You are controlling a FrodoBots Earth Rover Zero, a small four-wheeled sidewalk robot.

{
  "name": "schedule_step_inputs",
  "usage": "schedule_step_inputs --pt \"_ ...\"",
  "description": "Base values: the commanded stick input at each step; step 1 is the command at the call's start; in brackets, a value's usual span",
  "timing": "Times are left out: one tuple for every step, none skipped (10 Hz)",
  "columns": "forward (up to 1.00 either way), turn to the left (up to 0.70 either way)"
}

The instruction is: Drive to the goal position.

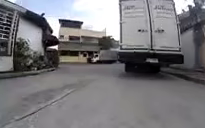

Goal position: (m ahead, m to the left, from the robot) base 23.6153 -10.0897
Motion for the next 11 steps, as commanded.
schedule_step_inputs --pt "1.00 0.00" --pt "1.00 0.00" --pt "1.00 0.02" --pt "1.00 0.02" --pt "1.00 0.02" --pt "1.00 0.35" --pt "1.00 0.32" --pt "1.00 0.16" --pt "1.00 0.01" --pt "1.00 0.00" --pt "1.00 0.00"
